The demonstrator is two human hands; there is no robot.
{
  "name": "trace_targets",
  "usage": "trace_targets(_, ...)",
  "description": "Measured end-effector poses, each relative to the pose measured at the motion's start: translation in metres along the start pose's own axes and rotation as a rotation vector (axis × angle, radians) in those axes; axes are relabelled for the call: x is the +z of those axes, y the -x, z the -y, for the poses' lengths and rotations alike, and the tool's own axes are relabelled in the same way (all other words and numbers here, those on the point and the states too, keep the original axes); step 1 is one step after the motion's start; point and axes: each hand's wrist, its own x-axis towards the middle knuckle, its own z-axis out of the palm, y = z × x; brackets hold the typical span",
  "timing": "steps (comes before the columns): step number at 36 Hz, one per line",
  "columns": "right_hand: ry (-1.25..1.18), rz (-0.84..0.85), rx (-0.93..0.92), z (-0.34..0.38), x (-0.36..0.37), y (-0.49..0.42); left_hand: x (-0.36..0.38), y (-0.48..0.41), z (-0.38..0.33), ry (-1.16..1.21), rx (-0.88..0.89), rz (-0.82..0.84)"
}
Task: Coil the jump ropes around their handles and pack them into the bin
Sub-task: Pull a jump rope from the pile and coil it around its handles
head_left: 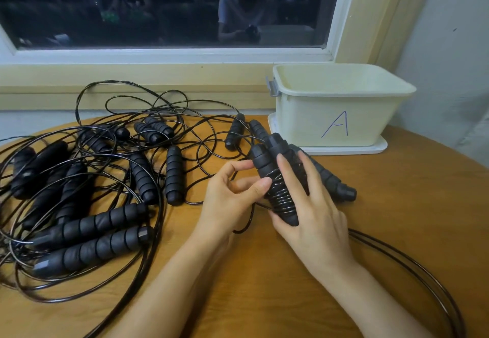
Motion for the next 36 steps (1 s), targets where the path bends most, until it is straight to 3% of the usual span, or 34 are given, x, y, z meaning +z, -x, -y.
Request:
trace_targets(4, -0.077, -0.010, 0.038, -0.004, 0.002, -0.001, -0.002, -0.001, 0.001, -0.112, 0.047, 0.052)
trace_targets(10, -0.064, -0.013, 0.104, -0.011, 0.004, -0.002, -0.008, -0.004, 0.009, -0.464, 0.267, 0.009)
trace_targets(15, -0.108, 0.000, 0.115, -0.014, 0.006, -0.002, -0.010, -0.006, 0.008, -0.414, 0.283, 0.078)
trace_targets(19, -0.209, 0.008, 0.131, -0.013, 0.007, 0.001, -0.013, -0.008, 0.007, -0.351, 0.315, 0.006)
trace_targets(26, -0.615, 0.048, 0.108, -0.004, 0.005, -0.001, -0.023, -0.013, 0.007, -0.168, 0.265, -0.073)
trace_targets(33, -0.931, 0.174, 0.172, 0.005, -0.007, 0.000, -0.021, -0.013, 0.006, 0.007, -0.035, 0.060)
trace_targets(36, -0.981, 0.220, 0.171, 0.005, -0.010, 0.000, -0.019, -0.008, 0.001, 0.028, -0.071, 0.168)
